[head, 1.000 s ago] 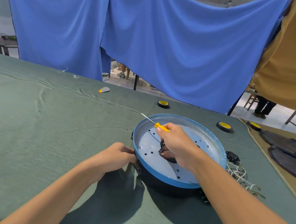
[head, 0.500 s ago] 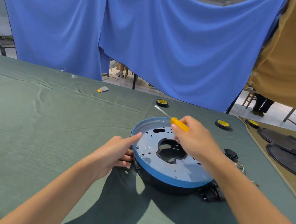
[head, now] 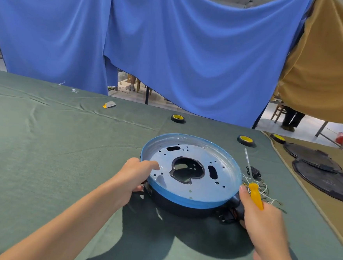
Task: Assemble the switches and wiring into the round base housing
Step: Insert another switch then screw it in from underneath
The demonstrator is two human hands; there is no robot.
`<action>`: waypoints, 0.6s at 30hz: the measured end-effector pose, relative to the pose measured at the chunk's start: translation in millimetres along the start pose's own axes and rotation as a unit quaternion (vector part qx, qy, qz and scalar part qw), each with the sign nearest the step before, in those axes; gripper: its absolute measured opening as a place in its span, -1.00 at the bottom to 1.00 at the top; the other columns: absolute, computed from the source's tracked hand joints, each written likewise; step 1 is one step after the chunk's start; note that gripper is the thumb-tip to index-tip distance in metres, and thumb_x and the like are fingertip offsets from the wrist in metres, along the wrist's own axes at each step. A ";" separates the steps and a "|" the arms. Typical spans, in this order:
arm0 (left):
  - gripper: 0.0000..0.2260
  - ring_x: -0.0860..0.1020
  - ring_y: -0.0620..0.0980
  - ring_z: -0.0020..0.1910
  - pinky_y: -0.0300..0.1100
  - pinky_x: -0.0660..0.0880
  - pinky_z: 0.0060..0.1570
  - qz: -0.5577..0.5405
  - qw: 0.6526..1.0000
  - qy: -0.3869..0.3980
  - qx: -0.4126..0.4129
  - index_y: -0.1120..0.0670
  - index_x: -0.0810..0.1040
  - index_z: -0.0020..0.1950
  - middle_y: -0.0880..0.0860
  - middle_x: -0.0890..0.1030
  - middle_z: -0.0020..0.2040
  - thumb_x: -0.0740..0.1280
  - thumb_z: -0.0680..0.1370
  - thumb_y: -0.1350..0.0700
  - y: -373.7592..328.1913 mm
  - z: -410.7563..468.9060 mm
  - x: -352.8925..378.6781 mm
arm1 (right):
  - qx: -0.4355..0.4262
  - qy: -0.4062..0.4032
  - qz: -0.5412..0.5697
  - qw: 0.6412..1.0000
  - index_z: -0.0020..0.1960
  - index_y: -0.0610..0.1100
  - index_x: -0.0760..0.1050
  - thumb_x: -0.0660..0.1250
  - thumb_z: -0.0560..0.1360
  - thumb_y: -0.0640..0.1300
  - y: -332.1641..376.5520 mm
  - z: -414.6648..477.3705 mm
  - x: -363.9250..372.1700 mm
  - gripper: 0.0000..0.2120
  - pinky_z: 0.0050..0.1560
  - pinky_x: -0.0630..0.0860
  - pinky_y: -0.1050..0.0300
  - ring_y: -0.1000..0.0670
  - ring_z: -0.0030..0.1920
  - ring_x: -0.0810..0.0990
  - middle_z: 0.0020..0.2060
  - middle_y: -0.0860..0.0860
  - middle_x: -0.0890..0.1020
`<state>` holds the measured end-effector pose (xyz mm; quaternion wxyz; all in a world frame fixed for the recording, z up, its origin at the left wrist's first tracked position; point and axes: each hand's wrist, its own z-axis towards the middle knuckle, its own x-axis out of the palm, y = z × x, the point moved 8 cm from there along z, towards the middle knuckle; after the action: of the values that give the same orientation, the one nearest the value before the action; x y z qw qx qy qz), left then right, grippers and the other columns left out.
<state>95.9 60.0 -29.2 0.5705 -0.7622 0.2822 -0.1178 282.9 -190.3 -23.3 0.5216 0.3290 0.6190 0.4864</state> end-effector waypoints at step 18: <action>-0.80 0.55 0.15 -0.28 0.01 0.54 -0.17 -0.180 0.977 0.079 -0.083 0.10 0.48 0.00 0.19 0.53 -0.15 0.38 0.43 0.08 -14.5 -8.0 10.2 | 0.000 0.040 0.001 0.999 -0.20 -0.30 0.60 0.37 0.30 0.16 6.5 10.5 3.1 -0.53 0.01 0.54 -0.20 -0.23 -0.09 0.63 -0.23 -0.18 0.68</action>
<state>104.5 50.6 -14.5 0.4505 -0.8337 0.1928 -0.2545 291.6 -182.7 -18.0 0.4965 0.3097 0.6388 0.4996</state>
